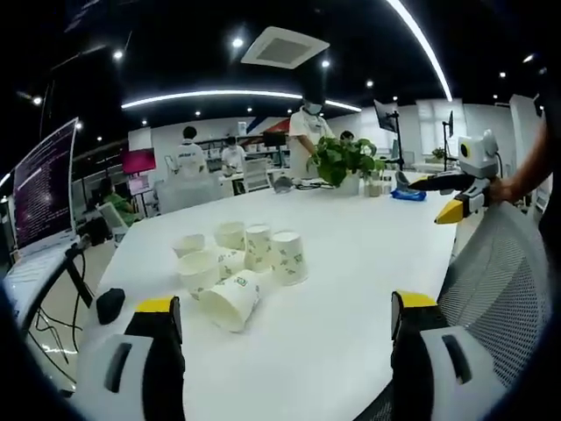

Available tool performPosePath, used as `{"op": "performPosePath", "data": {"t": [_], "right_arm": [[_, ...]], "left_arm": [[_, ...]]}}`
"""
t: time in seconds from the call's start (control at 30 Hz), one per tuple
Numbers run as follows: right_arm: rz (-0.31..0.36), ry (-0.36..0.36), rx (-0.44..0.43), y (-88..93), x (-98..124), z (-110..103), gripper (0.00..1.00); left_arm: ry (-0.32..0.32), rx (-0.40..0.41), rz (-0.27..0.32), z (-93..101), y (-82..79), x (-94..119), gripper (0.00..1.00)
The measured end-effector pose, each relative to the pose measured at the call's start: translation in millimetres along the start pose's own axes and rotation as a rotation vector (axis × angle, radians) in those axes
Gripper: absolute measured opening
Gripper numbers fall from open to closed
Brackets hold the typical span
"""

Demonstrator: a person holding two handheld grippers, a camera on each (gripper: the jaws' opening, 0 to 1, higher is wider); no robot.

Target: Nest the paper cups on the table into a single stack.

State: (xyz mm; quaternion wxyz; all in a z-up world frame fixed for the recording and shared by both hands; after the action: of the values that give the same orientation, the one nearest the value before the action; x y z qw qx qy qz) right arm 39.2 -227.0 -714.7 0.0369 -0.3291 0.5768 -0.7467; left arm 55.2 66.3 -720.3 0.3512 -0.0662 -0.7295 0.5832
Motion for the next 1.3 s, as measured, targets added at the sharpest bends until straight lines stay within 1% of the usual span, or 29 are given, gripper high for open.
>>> {"op": "performPosePath", "data": {"t": [0.13, 0.4, 0.5, 0.73, 0.97, 1.1, 1.17, 1.3], "right_arm": [[-0.002, -0.006, 0.002, 0.0, -0.3, -1.1, 1.00], [-0.002, -0.013, 0.001, -0.3, -0.4, -2.9, 1.00], [-0.002, -0.018, 0.004, -0.4, -0.4, -4.0, 1.00], [-0.007, -0.019, 0.003, 0.2, -0.8, -4.3, 1.00], [-0.006, -0.019, 0.006, 0.2, -0.7, -4.0, 1.00], [-0.005, -0.016, 0.008, -0.1, -0.6, -4.0, 1.00], [-0.007, -0.014, 0.007, 0.1, -0.7, -4.0, 1.00], [-0.007, -0.014, 0.005, 0.1, -1.1, -3.8, 1.00]], "left_arm": [[0.010, 0.001, -0.007, 0.3, 0.9, -0.2, 0.99], [0.014, -0.007, -0.003, 1.3, 1.5, 0.1, 0.99], [0.009, -0.007, -0.005, 1.2, 2.1, 0.3, 0.99], [-0.007, 0.000, 0.016, -0.9, 0.0, 2.7, 0.99], [-0.005, 0.003, 0.016, -1.5, -0.5, 2.7, 0.99], [0.003, 0.022, 0.011, -3.8, 0.1, 2.6, 0.97], [0.014, 0.043, 0.001, -4.6, 0.6, 1.3, 0.95], [0.017, 0.053, 0.002, -10.2, -1.9, -1.5, 0.90]]}}
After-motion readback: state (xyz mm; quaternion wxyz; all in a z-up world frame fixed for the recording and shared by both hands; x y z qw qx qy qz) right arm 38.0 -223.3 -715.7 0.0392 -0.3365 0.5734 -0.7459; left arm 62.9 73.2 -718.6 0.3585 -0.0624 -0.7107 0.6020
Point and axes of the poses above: the point that each gripper's makers call its tool centre point, and the gripper's own axes: x roughly backward along the fingers, z roughly to its right, y roughly out of its underside, the point moved 3 cm from there along x, roughly backward along the fingers, and after that the axes turned 11 degrees about -z, right-handed, at the moved point
